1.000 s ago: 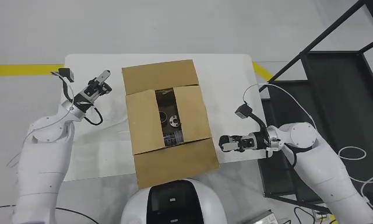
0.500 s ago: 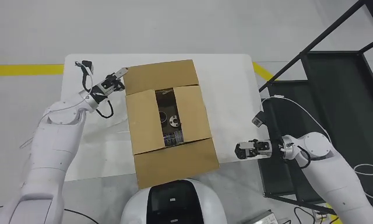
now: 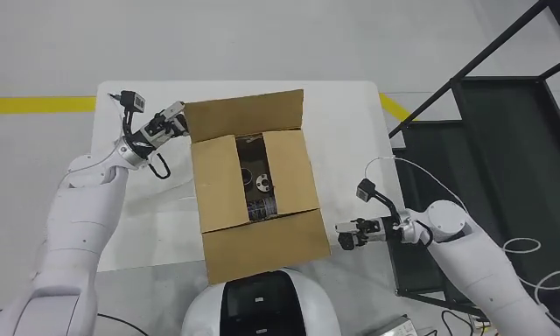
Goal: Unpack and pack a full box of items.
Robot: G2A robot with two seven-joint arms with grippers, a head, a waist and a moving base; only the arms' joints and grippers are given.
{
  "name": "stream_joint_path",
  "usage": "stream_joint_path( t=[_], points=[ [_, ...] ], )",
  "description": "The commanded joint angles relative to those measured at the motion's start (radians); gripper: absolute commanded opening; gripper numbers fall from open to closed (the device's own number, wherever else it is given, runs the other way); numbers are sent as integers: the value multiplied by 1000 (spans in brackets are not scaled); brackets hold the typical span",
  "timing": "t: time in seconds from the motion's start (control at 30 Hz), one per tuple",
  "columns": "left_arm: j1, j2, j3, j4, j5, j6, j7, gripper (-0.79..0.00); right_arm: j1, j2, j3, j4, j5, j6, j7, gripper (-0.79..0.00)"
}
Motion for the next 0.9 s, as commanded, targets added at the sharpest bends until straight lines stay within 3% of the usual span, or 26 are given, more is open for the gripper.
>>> stream_joint_path(
  t=[0.0,0.23,0.57,0.87],
  points=[
    [13,3,-7,-18,-13,-14,-14,0,9,-4,-14,3,39,-4,33,0],
    [83,22,-40,-142,-1,-46,-41,0,32,-17,-32,19,252,-16,182,0],
    [181,51,-67,-319,84,-14,-100,0,77,-22,-72,-18,403,-19,186,0],
    [227,69,-93,-408,185,-44,-48,0,123,-29,-90,-63,459,-25,186,0]
  ],
)
